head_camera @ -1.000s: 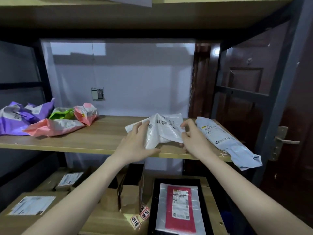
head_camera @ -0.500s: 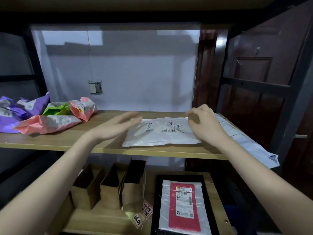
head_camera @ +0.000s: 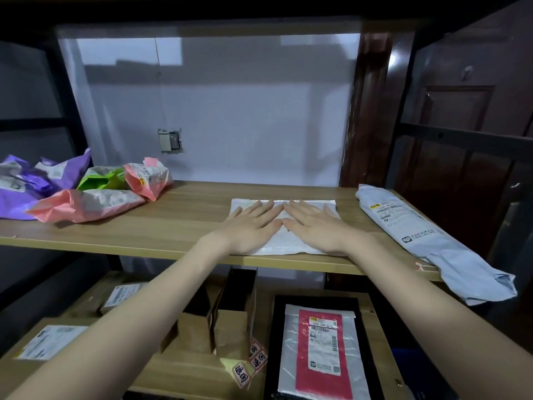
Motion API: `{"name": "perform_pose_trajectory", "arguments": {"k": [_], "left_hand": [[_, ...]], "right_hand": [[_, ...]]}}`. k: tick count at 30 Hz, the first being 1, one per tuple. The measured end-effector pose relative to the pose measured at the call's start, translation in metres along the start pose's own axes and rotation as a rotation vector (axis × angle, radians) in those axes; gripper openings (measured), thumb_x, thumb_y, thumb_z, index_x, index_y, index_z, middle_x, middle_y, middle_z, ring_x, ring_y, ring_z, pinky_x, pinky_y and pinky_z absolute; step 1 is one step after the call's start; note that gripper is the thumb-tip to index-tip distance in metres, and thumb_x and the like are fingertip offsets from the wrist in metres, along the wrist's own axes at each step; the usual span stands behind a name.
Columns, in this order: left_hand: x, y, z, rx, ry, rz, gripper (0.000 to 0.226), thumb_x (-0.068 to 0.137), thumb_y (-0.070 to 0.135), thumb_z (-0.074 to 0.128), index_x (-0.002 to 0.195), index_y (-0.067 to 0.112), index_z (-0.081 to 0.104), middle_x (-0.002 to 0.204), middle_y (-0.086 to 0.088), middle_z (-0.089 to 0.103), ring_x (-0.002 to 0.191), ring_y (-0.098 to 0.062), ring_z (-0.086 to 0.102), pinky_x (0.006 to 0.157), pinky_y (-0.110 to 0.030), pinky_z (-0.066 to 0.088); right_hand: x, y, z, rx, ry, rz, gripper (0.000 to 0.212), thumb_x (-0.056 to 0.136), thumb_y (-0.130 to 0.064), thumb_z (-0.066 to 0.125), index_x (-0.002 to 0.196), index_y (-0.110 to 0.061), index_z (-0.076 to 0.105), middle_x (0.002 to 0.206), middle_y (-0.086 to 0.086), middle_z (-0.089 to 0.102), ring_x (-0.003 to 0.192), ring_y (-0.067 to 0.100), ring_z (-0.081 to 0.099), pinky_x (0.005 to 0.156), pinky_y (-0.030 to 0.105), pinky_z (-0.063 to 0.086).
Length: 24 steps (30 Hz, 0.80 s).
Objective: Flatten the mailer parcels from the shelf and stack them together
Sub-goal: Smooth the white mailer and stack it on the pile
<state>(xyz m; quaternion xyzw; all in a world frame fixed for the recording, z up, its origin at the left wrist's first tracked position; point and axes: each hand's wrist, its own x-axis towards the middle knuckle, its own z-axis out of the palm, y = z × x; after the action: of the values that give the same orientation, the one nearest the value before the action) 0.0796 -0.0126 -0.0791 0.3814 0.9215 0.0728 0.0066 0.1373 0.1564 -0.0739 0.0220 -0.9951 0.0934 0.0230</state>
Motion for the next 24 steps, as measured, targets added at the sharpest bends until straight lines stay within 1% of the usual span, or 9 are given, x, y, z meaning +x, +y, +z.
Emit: {"name": "perform_pose_trajectory", "arguments": {"k": [3, 7, 10, 13, 17, 20, 24], "left_hand": [[0.0005, 0.0018, 0.0023, -0.038, 0.011, -0.028, 0.050, 0.100, 0.044, 0.009, 0.148, 0.036, -0.003, 0.158, 0.012, -0.010, 0.145, -0.008, -0.013, 0.117, -0.038, -0.008], [0.0024, 0.0007, 0.0033, -0.012, -0.024, -0.042, 0.050, 0.100, 0.044, 0.009, 0.148, 0.037, -0.002, 0.158, 0.012, -0.010, 0.145, -0.007, -0.013, 0.118, -0.039, -0.009], [0.0034, 0.0000, 0.0041, -0.022, -0.037, -0.049, 0.050, 0.100, 0.046, 0.010, 0.148, 0.039, 0.001, 0.158, 0.013, -0.008, 0.145, -0.007, -0.011, 0.118, -0.039, -0.009], [0.0036, 0.0007, 0.0049, -0.045, -0.039, -0.086, 0.049, 0.099, 0.049, 0.012, 0.147, 0.044, 0.005, 0.159, 0.011, -0.008, 0.146, -0.014, -0.015, 0.118, -0.043, -0.010], [0.0028, 0.0014, 0.0044, -0.056, -0.054, -0.122, 0.048, 0.097, 0.053, 0.012, 0.145, 0.049, 0.006, 0.159, 0.006, -0.007, 0.146, -0.023, -0.015, 0.118, -0.045, -0.009], [0.0040, 0.0003, 0.0049, -0.054, -0.058, -0.126, 0.050, 0.097, 0.054, 0.013, 0.146, 0.047, 0.006, 0.160, 0.006, -0.005, 0.147, -0.023, -0.012, 0.118, -0.044, -0.007], [0.0057, -0.0003, 0.0052, -0.043, -0.056, -0.148, 0.059, 0.096, 0.056, 0.015, 0.150, 0.034, 0.004, 0.159, 0.009, -0.005, 0.147, -0.018, -0.009, 0.119, -0.040, -0.005]], "right_hand": [[-0.0028, 0.0002, 0.0052, -0.011, -0.008, 0.005, 0.055, 0.098, -0.048, 0.010, 0.150, -0.031, 0.001, 0.159, -0.011, -0.006, 0.145, 0.005, -0.009, 0.115, 0.041, -0.012], [-0.0024, 0.0003, 0.0086, -0.100, -0.025, 0.024, 0.054, 0.098, -0.045, 0.008, 0.150, -0.029, 0.001, 0.158, -0.010, -0.008, 0.145, 0.006, -0.011, 0.112, 0.051, -0.019], [-0.0016, 0.0003, 0.0075, -0.081, -0.059, 0.033, 0.055, 0.098, -0.046, 0.010, 0.149, -0.031, 0.003, 0.159, -0.011, -0.007, 0.145, 0.006, -0.010, 0.113, 0.053, -0.019], [-0.0015, 0.0005, 0.0069, -0.014, -0.084, 0.044, 0.054, 0.097, -0.049, 0.013, 0.149, -0.035, 0.006, 0.158, -0.013, -0.004, 0.146, 0.007, -0.008, 0.114, 0.051, -0.015], [-0.0010, 0.0018, 0.0081, -0.006, -0.082, 0.067, 0.053, 0.096, -0.053, 0.014, 0.147, -0.041, 0.007, 0.158, -0.015, -0.005, 0.146, 0.014, -0.014, 0.114, 0.053, -0.016], [0.0008, 0.0027, 0.0095, -0.008, -0.093, 0.080, 0.052, 0.095, -0.056, 0.013, 0.146, -0.046, 0.005, 0.159, -0.009, -0.009, 0.146, 0.017, -0.013, 0.114, 0.050, -0.013], [0.0032, 0.0037, 0.0095, -0.008, -0.103, 0.089, 0.054, 0.095, -0.055, 0.013, 0.146, -0.044, 0.004, 0.159, -0.008, -0.008, 0.146, 0.014, -0.011, 0.115, 0.048, -0.010]]}}
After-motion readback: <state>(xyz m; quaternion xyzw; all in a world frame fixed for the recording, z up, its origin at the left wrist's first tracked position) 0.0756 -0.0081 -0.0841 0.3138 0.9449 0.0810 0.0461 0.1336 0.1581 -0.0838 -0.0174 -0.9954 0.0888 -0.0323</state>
